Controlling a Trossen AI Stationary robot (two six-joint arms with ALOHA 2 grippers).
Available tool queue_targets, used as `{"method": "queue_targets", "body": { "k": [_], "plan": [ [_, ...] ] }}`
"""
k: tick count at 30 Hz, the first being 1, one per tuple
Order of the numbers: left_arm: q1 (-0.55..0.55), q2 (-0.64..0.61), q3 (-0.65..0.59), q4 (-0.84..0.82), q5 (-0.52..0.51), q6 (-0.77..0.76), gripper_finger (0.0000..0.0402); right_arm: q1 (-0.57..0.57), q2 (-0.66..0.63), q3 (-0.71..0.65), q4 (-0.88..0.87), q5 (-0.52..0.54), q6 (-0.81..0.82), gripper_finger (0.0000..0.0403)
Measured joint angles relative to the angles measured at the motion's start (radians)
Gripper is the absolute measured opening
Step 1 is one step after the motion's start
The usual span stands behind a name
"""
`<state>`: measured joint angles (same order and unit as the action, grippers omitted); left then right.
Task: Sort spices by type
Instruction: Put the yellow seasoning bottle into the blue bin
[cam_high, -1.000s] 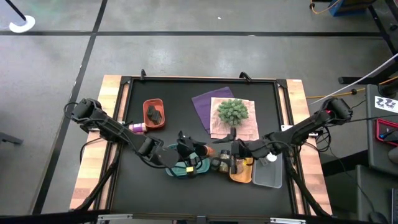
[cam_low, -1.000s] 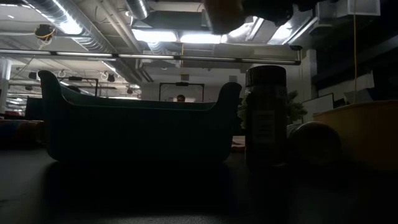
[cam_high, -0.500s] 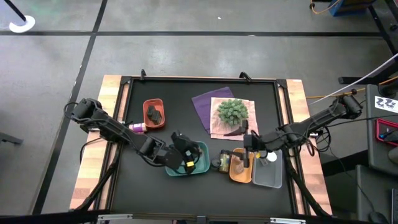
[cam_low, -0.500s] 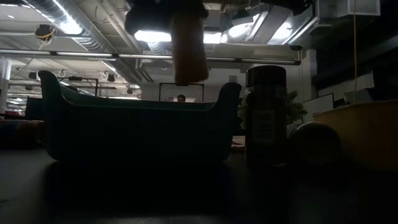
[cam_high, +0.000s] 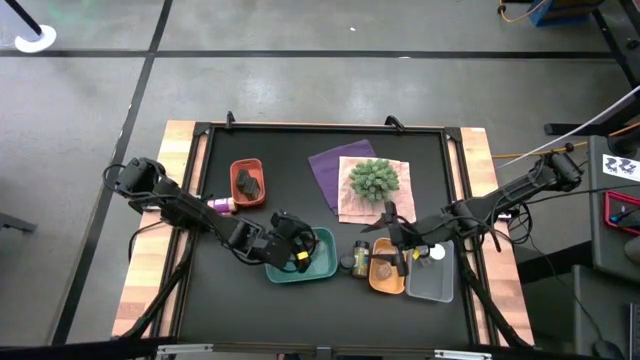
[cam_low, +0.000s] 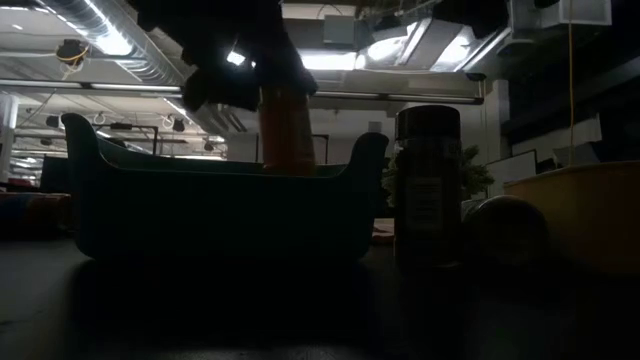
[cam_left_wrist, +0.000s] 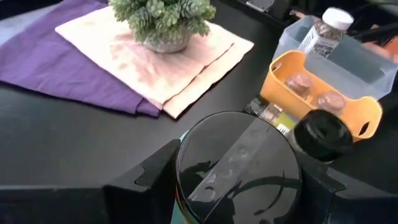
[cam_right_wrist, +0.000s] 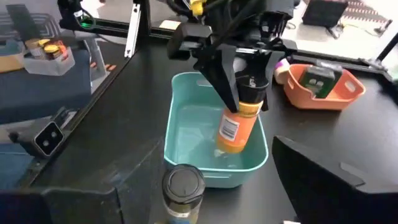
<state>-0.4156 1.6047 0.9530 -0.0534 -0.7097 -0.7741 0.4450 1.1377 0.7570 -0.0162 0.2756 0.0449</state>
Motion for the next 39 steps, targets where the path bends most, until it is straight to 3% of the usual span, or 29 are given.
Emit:
{"method": "queue_targets", "body": {
  "k": [20,33,39],
  "plan": [
    [0.000,0.141,-0.002,0.049,0.009,0.076,0.0208,0.000,0.167,0.000,0.021,-0.010,0.007,0.0296],
    [0.012,0.140,-0.001,0.055,0.078,0.044,0.0208,0.000,0.198,0.000,0.022,-0.105,0.008,0.0296],
    [0.020,0.141,-0.002,0.062,0.097,0.048,0.0241,0.000,0.221,0.000,0.021,-0.105,0.007,0.0296]
  ]
}}
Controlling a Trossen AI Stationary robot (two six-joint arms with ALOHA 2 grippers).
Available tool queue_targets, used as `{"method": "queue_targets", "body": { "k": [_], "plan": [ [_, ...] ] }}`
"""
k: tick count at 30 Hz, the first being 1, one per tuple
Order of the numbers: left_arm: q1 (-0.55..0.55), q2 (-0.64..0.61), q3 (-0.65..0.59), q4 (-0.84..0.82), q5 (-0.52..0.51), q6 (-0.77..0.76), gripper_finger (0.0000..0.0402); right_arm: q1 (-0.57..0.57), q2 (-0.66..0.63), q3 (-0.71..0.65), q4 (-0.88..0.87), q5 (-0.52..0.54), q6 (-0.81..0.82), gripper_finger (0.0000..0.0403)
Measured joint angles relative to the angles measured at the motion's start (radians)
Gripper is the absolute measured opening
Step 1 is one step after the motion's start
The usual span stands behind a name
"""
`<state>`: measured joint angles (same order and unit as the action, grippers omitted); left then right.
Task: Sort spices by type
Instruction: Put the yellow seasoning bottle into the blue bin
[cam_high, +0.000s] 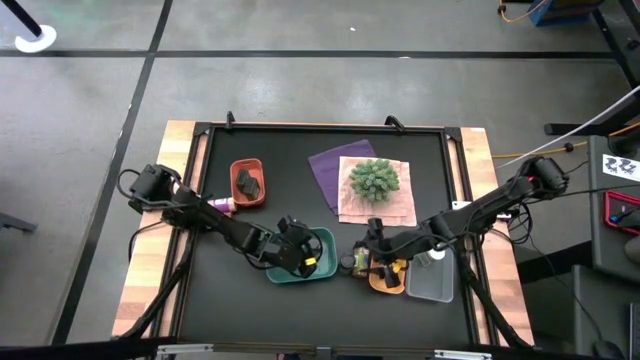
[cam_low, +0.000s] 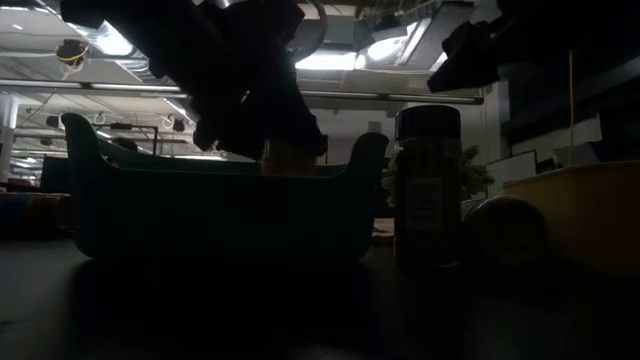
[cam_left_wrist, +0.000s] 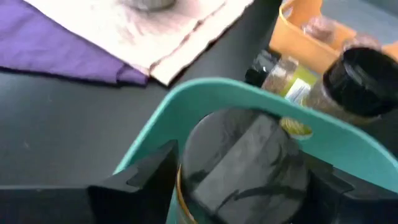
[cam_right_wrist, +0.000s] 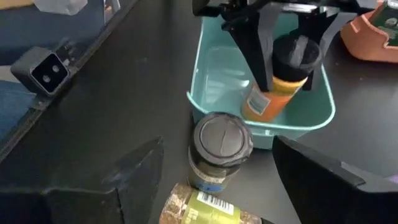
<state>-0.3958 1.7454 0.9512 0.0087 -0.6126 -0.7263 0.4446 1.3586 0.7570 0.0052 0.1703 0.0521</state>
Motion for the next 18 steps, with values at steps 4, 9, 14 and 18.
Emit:
{"method": "queue_targets", "body": {
  "k": [4,9,14,18],
  "plan": [
    [-0.001,0.002,-0.002,0.000,0.003,-0.001,0.0270,0.000,0.014,0.000,0.001,0.000,0.000,0.0296],
    [0.000,-0.001,-0.002,0.000,0.009,-0.001,0.0284,0.000,0.021,0.000,0.001,0.000,0.001,0.0296],
    [-0.004,-0.018,-0.002,0.001,0.013,0.000,0.0283,0.000,0.021,0.000,0.007,0.001,0.021,0.0296],
    [-0.005,-0.041,-0.002,0.003,0.020,0.000,0.0283,0.000,0.021,0.000,0.017,0.029,0.086,0.0296]
  ]
}}
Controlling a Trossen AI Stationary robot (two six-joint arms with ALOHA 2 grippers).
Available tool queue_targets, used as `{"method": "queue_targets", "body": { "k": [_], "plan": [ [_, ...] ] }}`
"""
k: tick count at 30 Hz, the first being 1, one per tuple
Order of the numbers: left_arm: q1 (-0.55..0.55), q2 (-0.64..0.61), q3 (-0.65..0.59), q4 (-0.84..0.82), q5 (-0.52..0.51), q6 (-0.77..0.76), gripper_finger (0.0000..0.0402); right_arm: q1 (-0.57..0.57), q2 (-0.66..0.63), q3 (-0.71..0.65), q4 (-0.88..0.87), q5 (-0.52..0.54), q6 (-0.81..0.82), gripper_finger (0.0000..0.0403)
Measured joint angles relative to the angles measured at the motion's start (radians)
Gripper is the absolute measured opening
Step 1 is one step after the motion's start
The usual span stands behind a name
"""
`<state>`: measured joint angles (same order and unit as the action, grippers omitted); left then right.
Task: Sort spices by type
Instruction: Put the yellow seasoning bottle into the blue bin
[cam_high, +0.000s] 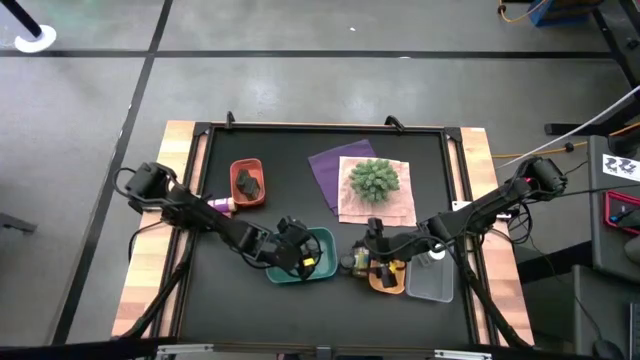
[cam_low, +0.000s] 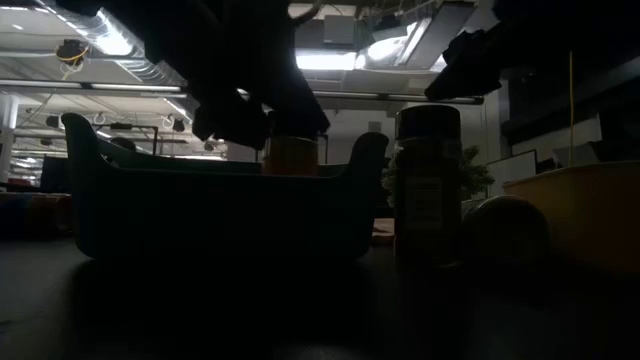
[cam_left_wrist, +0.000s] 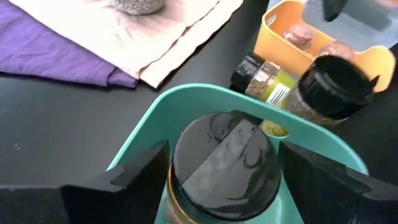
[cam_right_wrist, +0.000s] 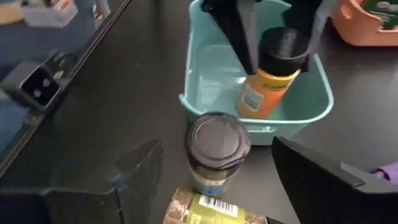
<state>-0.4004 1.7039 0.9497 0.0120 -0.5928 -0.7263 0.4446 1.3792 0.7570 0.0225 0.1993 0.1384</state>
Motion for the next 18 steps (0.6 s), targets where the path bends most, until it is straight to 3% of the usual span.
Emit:
{"method": "queue_targets", "body": {
  "k": [7,18],
  "plan": [
    [0.000,-0.028,0.000,0.000,0.015,0.000,0.0283,0.000,0.018,0.000,0.017,0.013,0.064,0.0296],
    [-0.001,-0.048,0.000,-0.001,0.051,-0.006,0.0283,0.000,0.153,0.000,0.142,0.028,0.075,0.0296]
  ]
}}
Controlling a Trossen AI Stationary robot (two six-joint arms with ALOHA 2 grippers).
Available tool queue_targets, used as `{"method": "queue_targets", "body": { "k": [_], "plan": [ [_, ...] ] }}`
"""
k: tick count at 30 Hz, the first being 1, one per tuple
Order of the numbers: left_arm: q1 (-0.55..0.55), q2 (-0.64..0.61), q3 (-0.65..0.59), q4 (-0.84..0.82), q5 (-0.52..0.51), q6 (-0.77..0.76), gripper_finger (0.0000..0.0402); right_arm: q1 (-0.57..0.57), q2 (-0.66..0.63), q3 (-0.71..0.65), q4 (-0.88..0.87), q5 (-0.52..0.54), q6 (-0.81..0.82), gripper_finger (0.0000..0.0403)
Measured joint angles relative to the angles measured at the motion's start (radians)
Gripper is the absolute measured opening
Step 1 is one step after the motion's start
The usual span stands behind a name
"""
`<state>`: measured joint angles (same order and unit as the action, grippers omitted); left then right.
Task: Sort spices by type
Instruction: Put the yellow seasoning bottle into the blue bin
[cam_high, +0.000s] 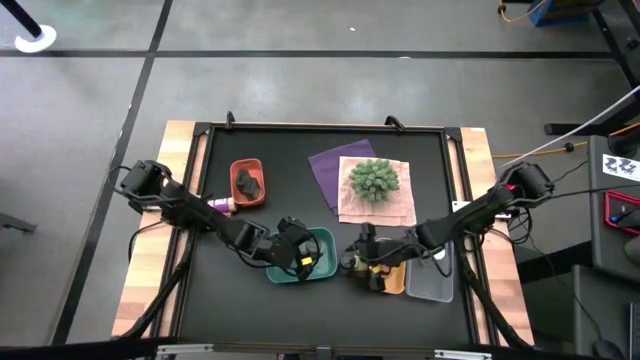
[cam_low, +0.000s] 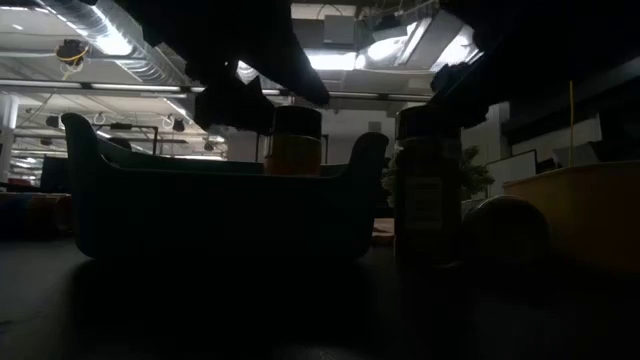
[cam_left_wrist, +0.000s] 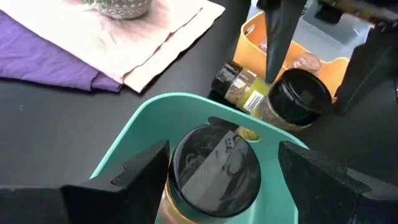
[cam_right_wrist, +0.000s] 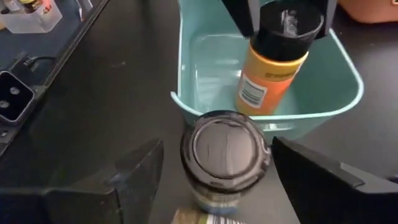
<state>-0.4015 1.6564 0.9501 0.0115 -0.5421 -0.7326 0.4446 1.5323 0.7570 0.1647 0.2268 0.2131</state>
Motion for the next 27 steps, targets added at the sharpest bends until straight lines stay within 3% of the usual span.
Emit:
{"method": "queue_targets", "body": {
  "k": [10,18,27],
  "plan": [
    [0.000,-0.022,0.000,0.002,0.002,0.008,0.0282,0.000,0.067,0.000,0.054,0.016,0.004,0.0292],
    [-0.006,-0.049,0.001,0.004,0.015,0.033,0.0282,0.000,0.068,0.000,0.066,0.016,0.002,0.0208],
    [-0.018,-0.075,0.001,-0.005,0.019,0.034,0.0282,0.000,0.042,0.040,-0.012,-0.001,-0.003,0.0205]
  ]
}}
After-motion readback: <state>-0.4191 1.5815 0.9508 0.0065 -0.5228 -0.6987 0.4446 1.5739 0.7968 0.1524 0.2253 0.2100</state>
